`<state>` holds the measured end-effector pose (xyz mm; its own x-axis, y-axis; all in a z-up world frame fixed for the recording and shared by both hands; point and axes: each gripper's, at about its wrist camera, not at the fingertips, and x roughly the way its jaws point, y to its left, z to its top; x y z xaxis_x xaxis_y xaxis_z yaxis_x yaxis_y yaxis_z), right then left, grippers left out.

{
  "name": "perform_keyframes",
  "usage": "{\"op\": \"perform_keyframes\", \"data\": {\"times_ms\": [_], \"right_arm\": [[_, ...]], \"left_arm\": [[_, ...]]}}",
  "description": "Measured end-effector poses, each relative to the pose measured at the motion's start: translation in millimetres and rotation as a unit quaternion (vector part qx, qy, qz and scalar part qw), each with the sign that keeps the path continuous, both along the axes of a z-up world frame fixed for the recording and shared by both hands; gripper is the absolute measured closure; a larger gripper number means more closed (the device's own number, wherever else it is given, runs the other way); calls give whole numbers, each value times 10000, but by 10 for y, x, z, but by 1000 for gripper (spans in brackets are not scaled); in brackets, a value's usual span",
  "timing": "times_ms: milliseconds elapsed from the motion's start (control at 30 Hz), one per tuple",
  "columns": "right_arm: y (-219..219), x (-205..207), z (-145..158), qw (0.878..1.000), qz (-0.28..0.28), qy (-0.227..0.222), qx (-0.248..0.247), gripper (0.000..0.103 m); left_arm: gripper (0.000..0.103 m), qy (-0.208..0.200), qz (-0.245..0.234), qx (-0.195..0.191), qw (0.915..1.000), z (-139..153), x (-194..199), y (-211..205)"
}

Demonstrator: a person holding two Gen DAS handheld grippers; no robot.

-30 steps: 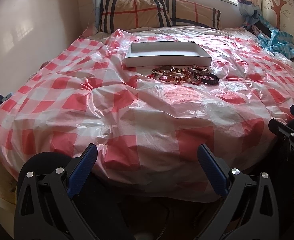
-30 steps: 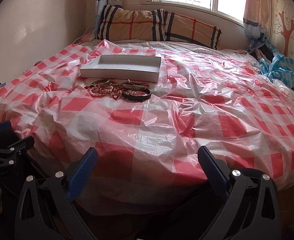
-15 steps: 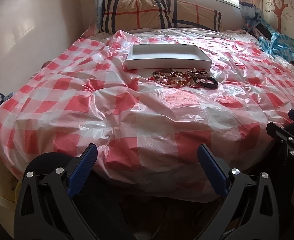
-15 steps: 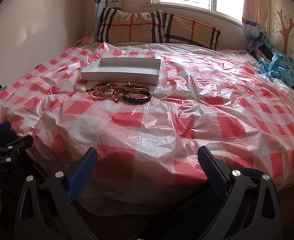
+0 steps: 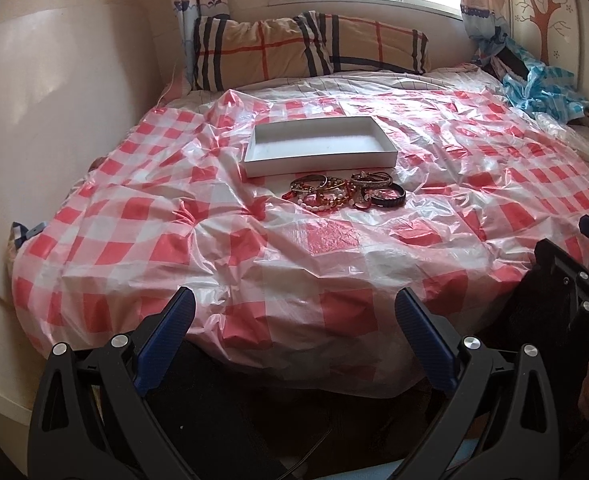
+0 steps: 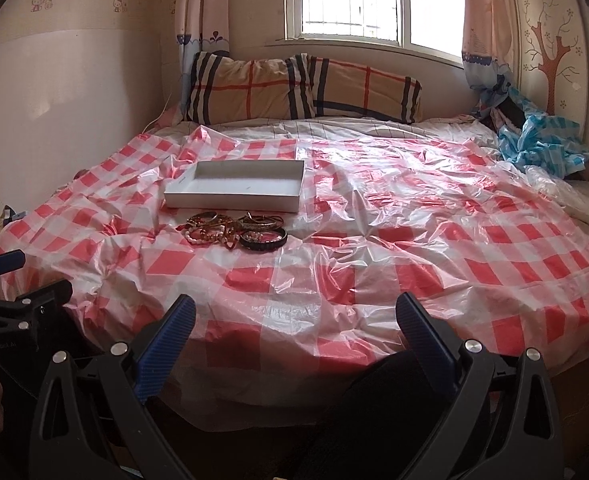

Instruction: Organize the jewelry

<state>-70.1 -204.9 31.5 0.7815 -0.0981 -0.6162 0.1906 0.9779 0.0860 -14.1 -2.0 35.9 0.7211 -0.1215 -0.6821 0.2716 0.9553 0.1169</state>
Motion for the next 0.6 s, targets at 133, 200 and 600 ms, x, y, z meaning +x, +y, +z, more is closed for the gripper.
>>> {"op": "perform_keyframes", "data": {"times_ms": [133,200,600], "right_arm": [[59,-75,118,9998,114,-174,-29,7],[58,-86,151,9996,190,-167,127,7],[136,-163,334,9988,350,-194,292,7]], "left_arm": [[6,10,-23,-30,10000,47,-142,-12],[6,8,-10,-80,10000,68,-178,7],[6,-58,99,-205,9997,180,-208,104]]}}
